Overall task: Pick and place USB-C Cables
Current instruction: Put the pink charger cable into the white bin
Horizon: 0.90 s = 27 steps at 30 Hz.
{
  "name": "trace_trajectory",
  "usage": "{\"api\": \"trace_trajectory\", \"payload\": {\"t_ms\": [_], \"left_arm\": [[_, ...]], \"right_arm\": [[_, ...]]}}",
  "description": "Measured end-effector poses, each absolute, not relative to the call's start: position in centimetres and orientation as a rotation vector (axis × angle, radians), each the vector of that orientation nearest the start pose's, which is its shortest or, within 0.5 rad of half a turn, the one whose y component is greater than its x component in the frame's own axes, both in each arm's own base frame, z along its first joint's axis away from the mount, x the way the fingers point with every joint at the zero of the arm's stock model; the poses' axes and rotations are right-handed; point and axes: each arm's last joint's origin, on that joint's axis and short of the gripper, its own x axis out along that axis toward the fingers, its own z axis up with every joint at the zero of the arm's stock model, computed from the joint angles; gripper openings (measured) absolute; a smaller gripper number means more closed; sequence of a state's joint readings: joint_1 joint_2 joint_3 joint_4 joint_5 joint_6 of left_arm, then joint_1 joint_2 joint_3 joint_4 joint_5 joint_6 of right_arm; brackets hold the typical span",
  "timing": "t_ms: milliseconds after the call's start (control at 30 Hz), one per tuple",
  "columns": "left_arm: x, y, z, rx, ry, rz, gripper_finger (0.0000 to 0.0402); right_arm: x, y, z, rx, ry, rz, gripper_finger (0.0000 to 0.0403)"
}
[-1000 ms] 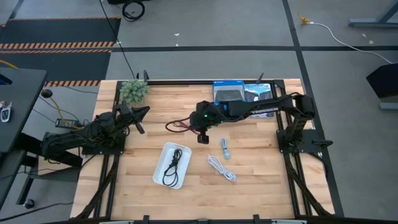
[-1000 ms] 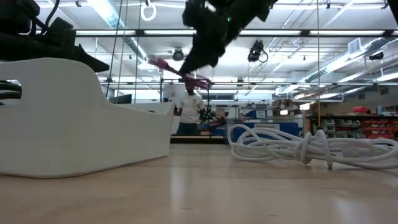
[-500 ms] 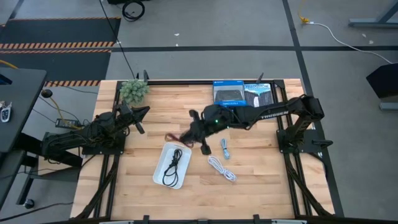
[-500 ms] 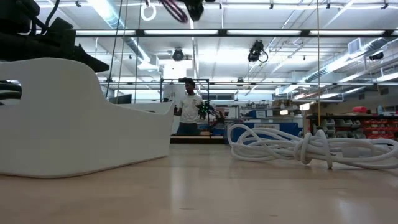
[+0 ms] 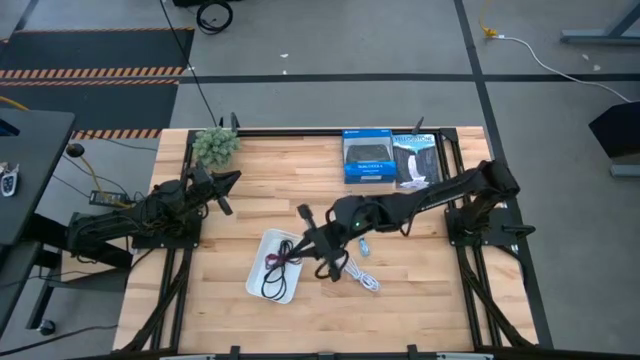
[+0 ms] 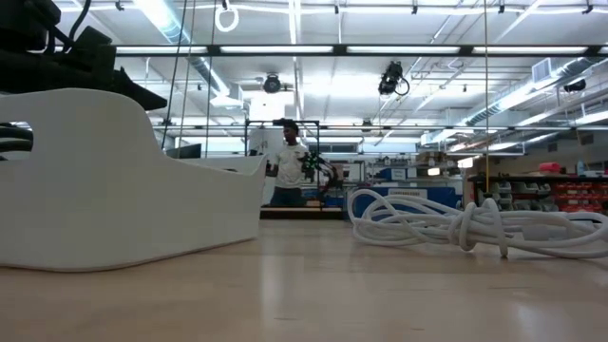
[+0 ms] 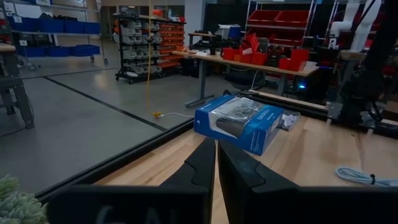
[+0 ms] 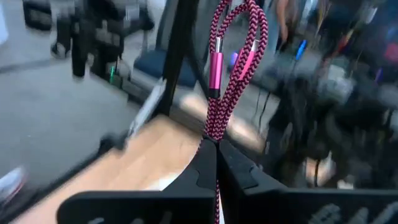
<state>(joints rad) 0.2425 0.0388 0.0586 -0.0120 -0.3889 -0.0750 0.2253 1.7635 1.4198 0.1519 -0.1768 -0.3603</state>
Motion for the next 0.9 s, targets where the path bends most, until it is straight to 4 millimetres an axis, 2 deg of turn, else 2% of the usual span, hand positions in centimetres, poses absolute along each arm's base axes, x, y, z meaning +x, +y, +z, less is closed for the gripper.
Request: {"api": "trace_trajectory", "payload": {"t_ms": [133, 333, 533, 900], "left_arm": [[8.9, 3.3, 17.9, -0.072, -0.026, 0.631, 0.0025], [8.9, 3.4, 17.9, -0.072, -0.020, 0.633, 0.0025], [8.9, 3.4, 17.9, -0.072, -0.024, 0.632, 0.0025], [8.9, 3.4, 17.9, -0.073, -0.025, 0.632, 0.0025]], "right_arm": [[41.4, 10.7, 30.7, -0.369, 0.077, 0.440, 0.0002], [42.7, 11.6, 27.0, -0.380, 0.177, 0.472, 0.0002], [43.3, 12.5, 24.2, -0.539, 0.252, 0.462, 0.0002], [44.5, 12.1, 20.4, -0.721, 0.328, 0.437, 0.0008]]}}
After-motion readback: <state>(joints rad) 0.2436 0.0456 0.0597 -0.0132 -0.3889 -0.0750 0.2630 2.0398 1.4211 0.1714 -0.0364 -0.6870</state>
